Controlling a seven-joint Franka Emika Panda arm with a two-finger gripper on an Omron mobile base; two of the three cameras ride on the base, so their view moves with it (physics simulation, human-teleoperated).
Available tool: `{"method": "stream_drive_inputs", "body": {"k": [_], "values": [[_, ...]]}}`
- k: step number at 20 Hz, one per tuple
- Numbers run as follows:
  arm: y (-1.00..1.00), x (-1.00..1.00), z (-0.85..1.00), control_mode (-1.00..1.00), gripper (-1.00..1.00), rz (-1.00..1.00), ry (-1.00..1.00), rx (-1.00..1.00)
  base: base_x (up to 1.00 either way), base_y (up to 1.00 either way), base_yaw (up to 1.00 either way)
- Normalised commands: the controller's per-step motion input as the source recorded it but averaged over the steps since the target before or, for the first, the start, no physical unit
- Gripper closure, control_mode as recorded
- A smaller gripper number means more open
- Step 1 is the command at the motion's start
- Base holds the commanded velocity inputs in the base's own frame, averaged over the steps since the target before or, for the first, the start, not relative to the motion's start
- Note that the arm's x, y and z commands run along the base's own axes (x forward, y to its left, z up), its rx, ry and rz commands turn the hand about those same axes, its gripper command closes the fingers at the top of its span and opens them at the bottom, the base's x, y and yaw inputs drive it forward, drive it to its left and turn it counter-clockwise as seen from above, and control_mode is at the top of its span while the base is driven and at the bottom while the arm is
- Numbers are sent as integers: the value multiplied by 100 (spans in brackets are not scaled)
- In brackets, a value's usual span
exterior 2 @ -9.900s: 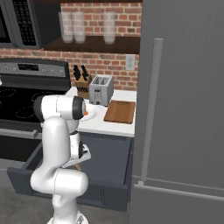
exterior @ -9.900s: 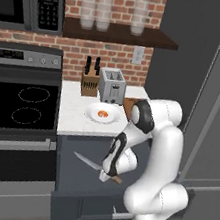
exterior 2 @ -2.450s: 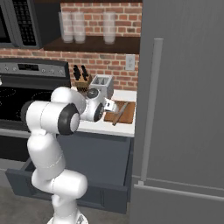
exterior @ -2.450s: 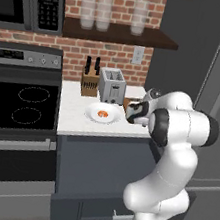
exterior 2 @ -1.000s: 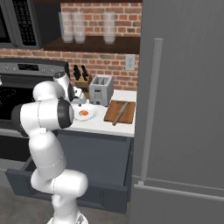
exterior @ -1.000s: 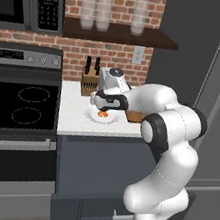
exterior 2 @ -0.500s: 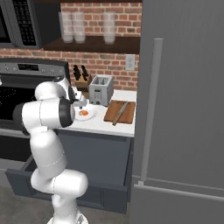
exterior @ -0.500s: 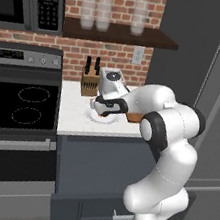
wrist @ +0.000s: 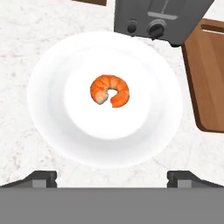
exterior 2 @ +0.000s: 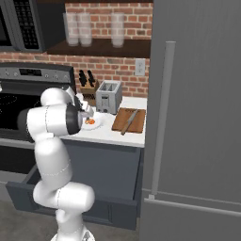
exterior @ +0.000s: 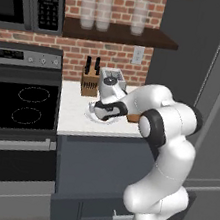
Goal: Pick up the knife from the drawer and place it on the cutting board. Then place the meat from the plate to the cutting board.
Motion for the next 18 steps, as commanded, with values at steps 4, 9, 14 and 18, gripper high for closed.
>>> {"method": "stream_drive_inputs", "body": {"k": [4, 9, 14, 18], "values": [[0, 12, -16, -100, -100, 0, 1, -1, 0, 0, 0], [0, 15, -11, -100, -100, 0, 0, 0, 0, 0, 0], [0, 20, -14, -100, -100, 0, 0, -1, 0, 0, 0], [0, 9, -16, -100, -100, 0, 0, 0, 0, 0, 0]]}}
